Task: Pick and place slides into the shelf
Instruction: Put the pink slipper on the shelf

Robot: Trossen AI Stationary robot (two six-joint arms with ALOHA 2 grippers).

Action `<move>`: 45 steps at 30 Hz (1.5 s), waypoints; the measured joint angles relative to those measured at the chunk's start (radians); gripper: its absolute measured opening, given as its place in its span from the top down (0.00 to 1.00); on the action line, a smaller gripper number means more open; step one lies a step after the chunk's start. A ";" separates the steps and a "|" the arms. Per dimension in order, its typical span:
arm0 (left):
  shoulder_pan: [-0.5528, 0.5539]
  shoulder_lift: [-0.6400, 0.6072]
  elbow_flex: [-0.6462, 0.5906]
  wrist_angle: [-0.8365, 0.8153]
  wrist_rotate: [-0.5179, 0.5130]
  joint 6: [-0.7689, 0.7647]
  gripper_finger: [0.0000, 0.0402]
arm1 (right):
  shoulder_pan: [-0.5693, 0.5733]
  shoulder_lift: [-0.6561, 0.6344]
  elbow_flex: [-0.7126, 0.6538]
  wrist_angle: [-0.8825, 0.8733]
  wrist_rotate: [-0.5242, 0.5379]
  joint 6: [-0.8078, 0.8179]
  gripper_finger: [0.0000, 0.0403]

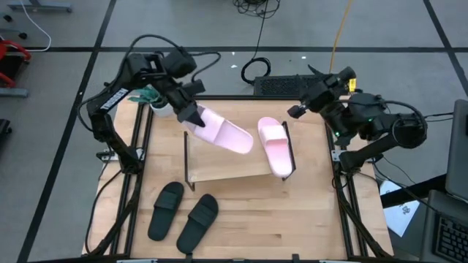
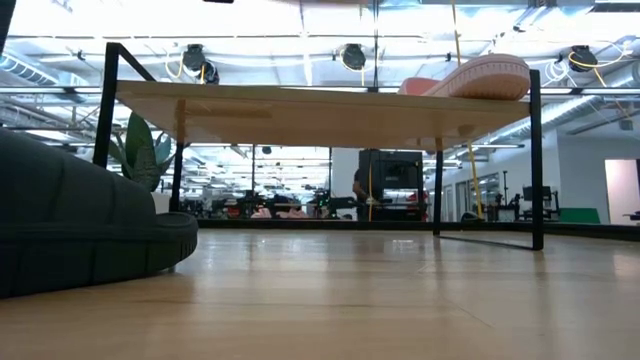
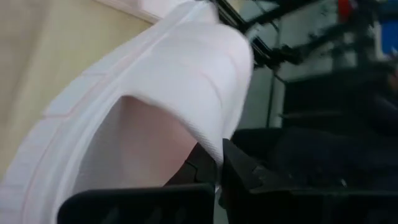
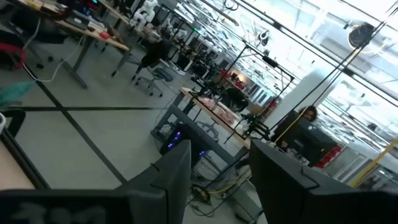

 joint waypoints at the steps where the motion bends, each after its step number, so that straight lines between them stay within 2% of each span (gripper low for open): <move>1: -0.019 0.009 0.001 -0.003 0.008 0.006 1.00 | 0.000 0.001 0.000 0.000 -0.006 0.005 0.63; 16: -0.171 0.119 0.000 -0.010 0.065 0.155 1.00 | 0.000 0.046 -0.001 -0.021 -0.012 0.019 0.63; 21: -0.222 0.135 -0.001 -0.010 0.086 0.182 1.00 | 0.000 0.060 -0.001 -0.081 -0.019 0.088 0.63; 24: -0.245 0.143 -0.002 -0.009 0.085 0.197 1.00 | 0.000 0.064 -0.001 -0.156 -0.065 0.155 0.63; 27: -0.258 0.145 -0.005 -0.009 0.073 0.202 1.00 | 0.001 0.068 -0.001 -0.229 -0.176 0.305 0.63; 30: -0.256 0.142 -0.022 -0.011 0.058 0.202 1.00 | 0.005 0.070 -0.001 -0.319 -0.337 0.482 0.63; 32: -0.245 0.139 -0.034 -0.011 0.035 0.197 1.00 | 0.011 0.069 -0.001 -0.383 -0.447 0.600 0.63; 39: -0.207 0.131 -0.040 -0.011 0.021 0.215 1.00 | 0.063 0.069 -0.001 -0.636 -0.735 0.963 0.63; 45: -0.173 0.132 -0.041 -0.010 0.019 0.254 1.00 | 0.080 0.069 -0.001 -0.756 -1.080 1.267 0.63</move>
